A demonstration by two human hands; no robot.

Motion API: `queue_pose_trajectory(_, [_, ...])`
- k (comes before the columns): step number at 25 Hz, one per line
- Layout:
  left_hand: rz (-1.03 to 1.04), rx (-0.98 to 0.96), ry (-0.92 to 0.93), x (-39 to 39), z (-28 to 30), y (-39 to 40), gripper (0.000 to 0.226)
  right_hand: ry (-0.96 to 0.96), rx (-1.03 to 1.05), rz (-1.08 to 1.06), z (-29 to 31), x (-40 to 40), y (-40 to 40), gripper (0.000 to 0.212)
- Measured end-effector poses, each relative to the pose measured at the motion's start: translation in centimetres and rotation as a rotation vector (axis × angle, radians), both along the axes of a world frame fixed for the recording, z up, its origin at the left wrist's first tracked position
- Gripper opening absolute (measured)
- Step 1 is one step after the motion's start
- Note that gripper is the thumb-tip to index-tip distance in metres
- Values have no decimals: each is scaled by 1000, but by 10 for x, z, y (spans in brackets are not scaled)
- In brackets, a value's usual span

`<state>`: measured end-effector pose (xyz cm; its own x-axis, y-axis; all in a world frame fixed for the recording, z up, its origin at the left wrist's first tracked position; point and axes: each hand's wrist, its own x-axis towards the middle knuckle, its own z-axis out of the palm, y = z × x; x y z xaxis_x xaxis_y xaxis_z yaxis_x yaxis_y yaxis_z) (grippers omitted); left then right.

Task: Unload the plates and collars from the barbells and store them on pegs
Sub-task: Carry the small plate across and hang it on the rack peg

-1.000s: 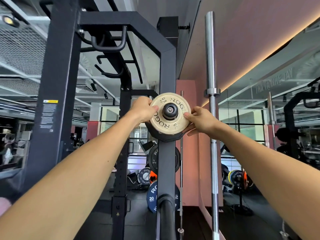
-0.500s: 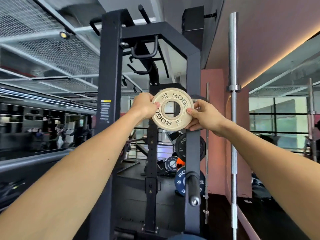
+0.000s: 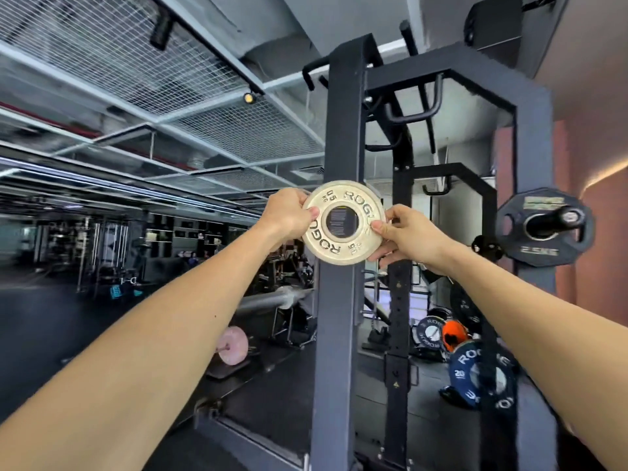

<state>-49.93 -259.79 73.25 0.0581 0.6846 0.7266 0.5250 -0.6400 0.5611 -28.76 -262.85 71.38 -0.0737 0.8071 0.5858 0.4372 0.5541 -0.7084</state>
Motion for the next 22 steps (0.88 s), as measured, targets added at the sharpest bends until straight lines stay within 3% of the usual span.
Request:
queue_pose_trajectory(8, [30, -33, 0, -137, -8, 70, 2, -51, -34, 60, -4, -132, 76, 15])
queue_pose_trajectory(22, [-80, -77, 34, -163, -16, 275, 17, -57, -33, -84, -11, -160, 244, 15])
